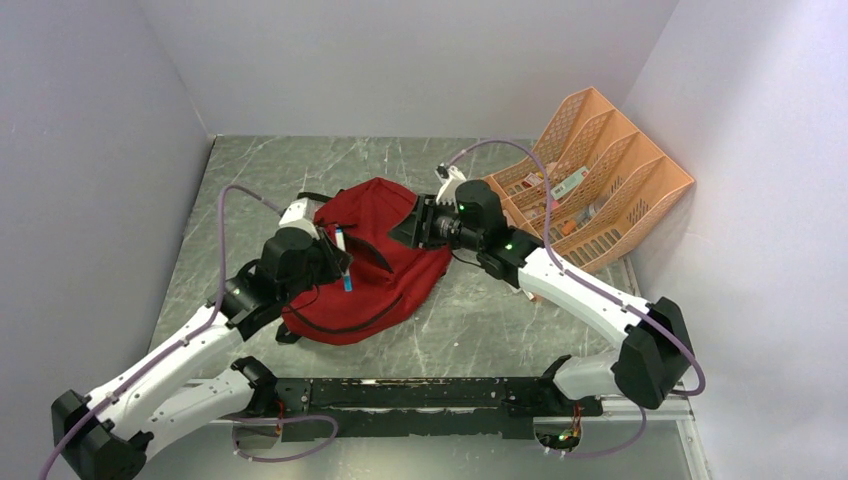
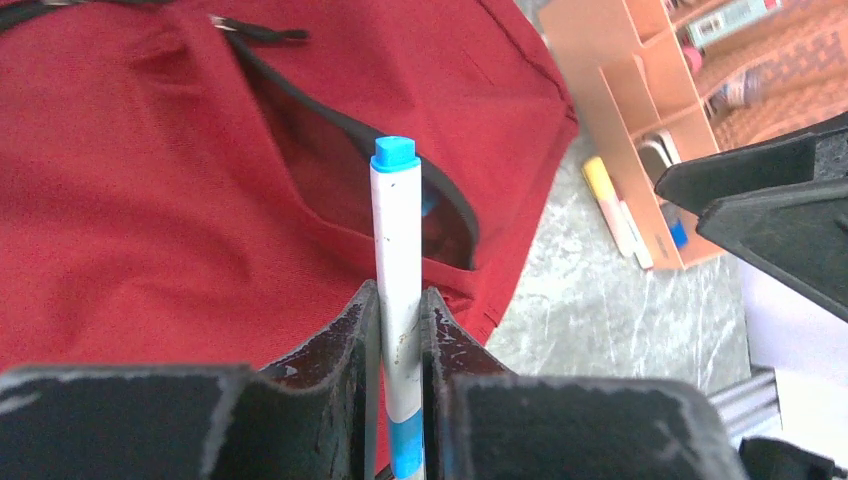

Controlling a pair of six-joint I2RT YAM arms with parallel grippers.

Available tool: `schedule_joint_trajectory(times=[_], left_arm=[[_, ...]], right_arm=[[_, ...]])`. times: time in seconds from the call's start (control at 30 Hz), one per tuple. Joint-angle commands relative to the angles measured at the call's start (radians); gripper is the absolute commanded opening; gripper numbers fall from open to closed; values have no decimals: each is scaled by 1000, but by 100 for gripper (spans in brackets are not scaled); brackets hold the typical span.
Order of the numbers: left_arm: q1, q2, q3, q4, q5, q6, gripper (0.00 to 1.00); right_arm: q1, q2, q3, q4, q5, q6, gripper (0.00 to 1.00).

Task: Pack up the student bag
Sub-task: Pick up the stationery from the center of the board, then place the stationery in the student bag.

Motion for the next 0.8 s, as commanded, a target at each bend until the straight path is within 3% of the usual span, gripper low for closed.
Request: schedule_joint_trajectory(times=[0.0,0.33,0.53,0.77], left_arm=[[-6,-78,23,-130,-188,-72,5],[-5,-148,8,-214,-260,-114,5],[-6,-171,-7,-222,-262,-126,5],[-6,-174,-20,-218,-246,-128,5]], right_arm=[[19,79,99,-125,71,-189,47],[160,337,352,-253,250,-611,60],[214,435,440,-304,383,-726,62],[236,477,432,-299,490,-784,62]])
